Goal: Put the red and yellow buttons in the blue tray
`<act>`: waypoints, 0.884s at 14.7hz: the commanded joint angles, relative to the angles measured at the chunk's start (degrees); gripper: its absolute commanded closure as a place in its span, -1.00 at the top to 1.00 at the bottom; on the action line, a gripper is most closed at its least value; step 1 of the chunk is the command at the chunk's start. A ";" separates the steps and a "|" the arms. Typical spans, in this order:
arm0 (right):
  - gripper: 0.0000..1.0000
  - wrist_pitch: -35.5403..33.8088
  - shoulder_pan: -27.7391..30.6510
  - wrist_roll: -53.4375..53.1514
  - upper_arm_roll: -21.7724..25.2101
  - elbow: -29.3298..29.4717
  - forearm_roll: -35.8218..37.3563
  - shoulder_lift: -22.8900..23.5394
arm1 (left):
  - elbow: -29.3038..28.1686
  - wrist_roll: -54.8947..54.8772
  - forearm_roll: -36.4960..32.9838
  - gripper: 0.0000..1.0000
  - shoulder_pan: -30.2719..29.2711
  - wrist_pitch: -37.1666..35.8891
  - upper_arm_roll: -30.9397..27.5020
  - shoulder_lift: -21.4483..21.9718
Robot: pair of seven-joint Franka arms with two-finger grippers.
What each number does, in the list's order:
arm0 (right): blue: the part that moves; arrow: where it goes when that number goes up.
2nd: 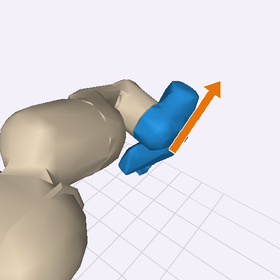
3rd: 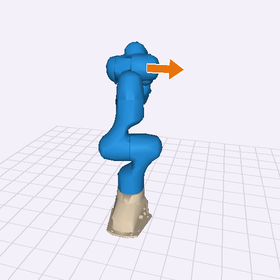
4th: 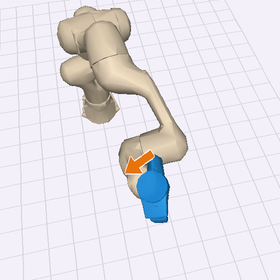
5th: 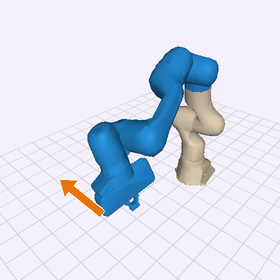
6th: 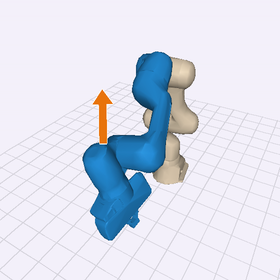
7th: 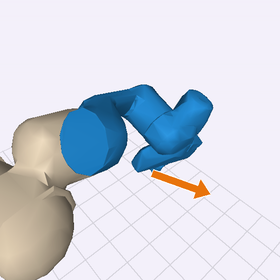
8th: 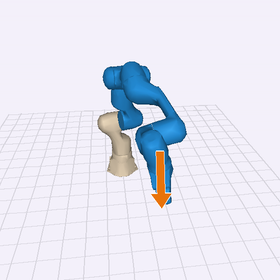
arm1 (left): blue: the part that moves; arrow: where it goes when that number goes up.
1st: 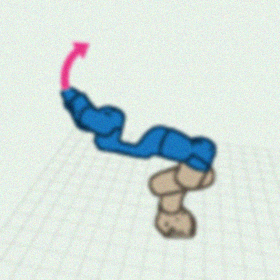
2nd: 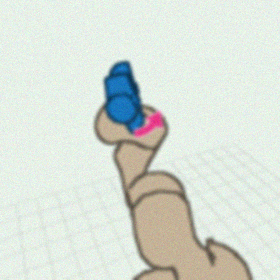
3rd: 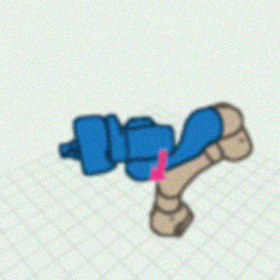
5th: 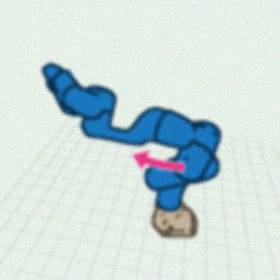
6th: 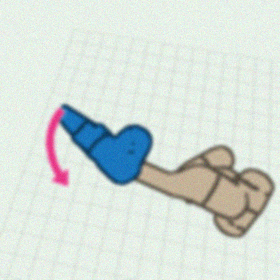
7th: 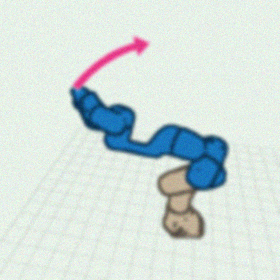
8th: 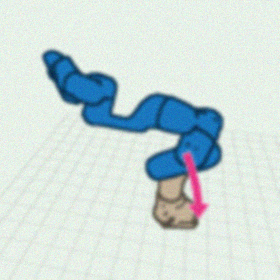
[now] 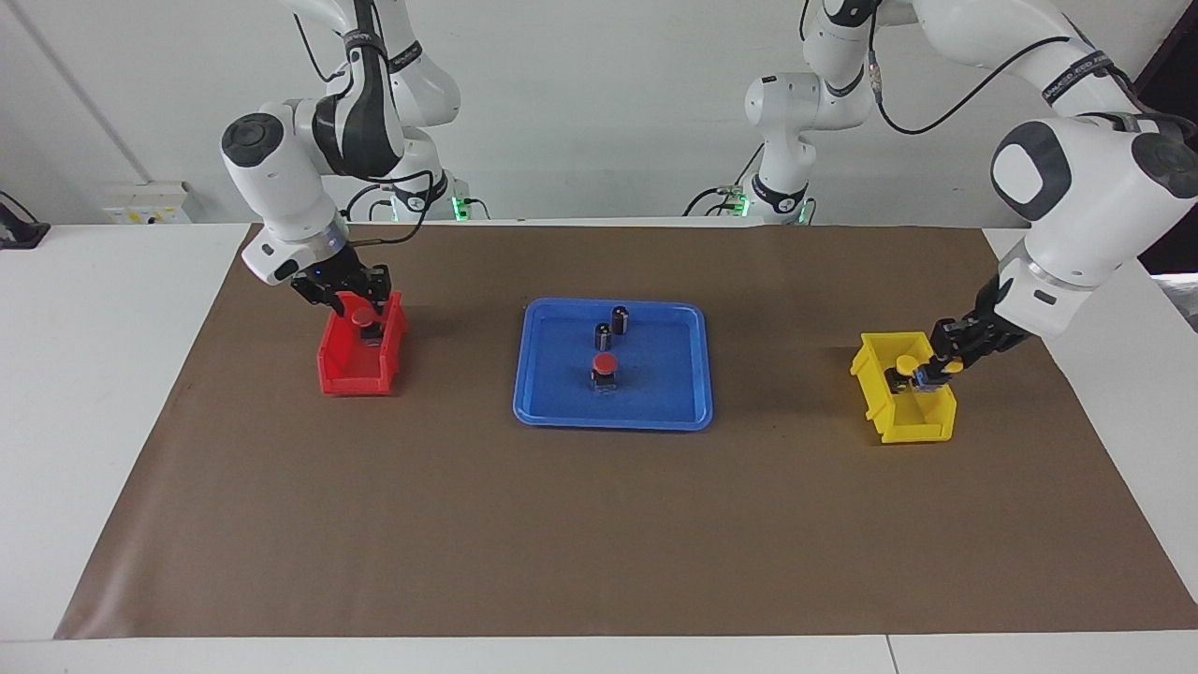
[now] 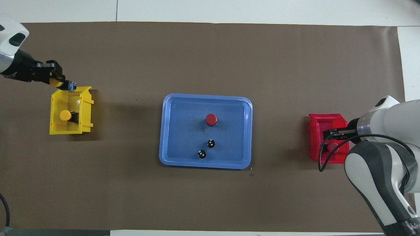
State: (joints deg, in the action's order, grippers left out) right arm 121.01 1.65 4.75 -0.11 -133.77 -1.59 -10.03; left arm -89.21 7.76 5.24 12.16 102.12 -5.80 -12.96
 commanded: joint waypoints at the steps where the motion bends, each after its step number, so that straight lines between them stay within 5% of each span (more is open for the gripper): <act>1: 0.22 2.56 3.01 3.86 -0.68 -2.63 0.01 0.10 | -2.43 9.88 3.08 -0.97 10.30 4.56 -0.44 -1.55; 6: 0.21 6.61 2.75 3.78 -0.68 -5.89 0.01 0.02 | -10.88 14.19 7.68 -0.97 21.57 14.76 -0.44 -2.42; 13: 0.13 7.67 2.48 3.43 -0.68 -8.35 0.01 -0.42 | -11.42 17.64 8.20 -0.97 27.83 20.31 -0.44 -8.04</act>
State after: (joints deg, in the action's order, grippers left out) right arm 127.26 3.85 7.42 -0.48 -140.35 -1.59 -9.24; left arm -100.02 24.83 12.50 38.78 120.61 -5.14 -19.94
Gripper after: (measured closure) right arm 0.436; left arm 0.590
